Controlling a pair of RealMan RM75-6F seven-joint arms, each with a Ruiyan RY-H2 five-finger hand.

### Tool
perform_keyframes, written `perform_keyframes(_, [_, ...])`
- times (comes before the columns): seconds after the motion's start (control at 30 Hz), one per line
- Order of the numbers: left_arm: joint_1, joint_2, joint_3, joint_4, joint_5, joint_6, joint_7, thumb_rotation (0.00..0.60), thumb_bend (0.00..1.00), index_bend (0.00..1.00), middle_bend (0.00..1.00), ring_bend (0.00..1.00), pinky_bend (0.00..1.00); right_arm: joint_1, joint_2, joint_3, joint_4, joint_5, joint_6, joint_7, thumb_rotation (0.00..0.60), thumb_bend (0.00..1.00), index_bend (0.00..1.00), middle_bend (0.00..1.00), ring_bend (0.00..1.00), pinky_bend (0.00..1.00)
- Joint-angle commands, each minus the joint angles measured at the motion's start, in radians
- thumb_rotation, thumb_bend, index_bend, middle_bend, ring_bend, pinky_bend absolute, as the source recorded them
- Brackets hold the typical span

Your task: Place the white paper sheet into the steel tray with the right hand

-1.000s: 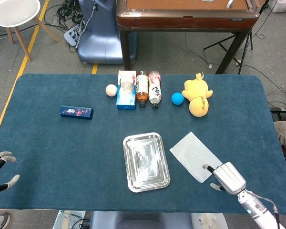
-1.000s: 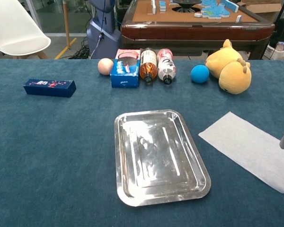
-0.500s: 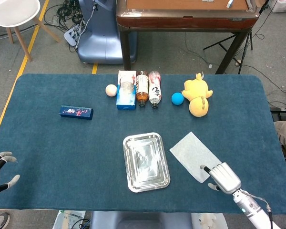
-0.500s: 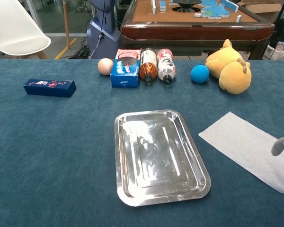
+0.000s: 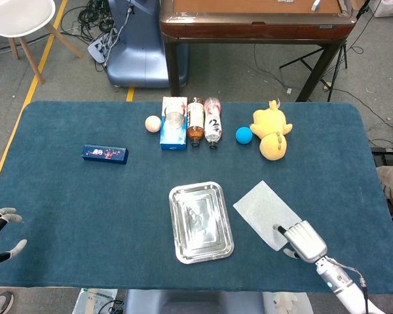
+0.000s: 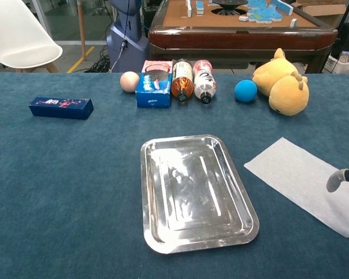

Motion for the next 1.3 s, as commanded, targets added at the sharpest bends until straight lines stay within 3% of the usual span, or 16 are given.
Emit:
perform_keyframes(0.03, [0.000, 0.000, 0.000, 0.000, 0.000, -0.001, 0.001, 0.600, 0.16, 0.42, 0.32, 0.34, 0.59, 0.002, -0.010, 0.000, 0.012, 0.005, -0.003, 0.002, 0.600, 0.00, 0.36, 1.00, 1.00, 1.00])
perform_keyframes(0.6, [0.002, 0.003, -0.002, -0.002, 0.000, 0.003, -0.004, 0.600, 0.16, 0.42, 0.32, 0.34, 0.59, 0.014, -0.055, 0.018, 0.043, 0.024, 0.028, 0.039, 0.600, 0.01, 0.42, 1.00, 1.00, 1.00])
perform_keyframes(0.97, [0.003, 0.004, -0.002, -0.002, 0.001, 0.006, -0.007, 0.600, 0.16, 0.42, 0.32, 0.34, 0.59, 0.020, -0.096, 0.037, 0.073, 0.040, 0.051, 0.067, 0.600, 0.22, 0.48, 1.00, 1.00, 1.00])
perform_keyframes(1.3, [0.004, 0.006, -0.002, -0.004, 0.002, 0.007, -0.009, 0.600, 0.16, 0.42, 0.32, 0.34, 0.59, 0.024, -0.118, 0.045, 0.092, 0.051, 0.062, 0.080, 0.600, 0.34, 0.52, 1.00, 1.00, 1.00])
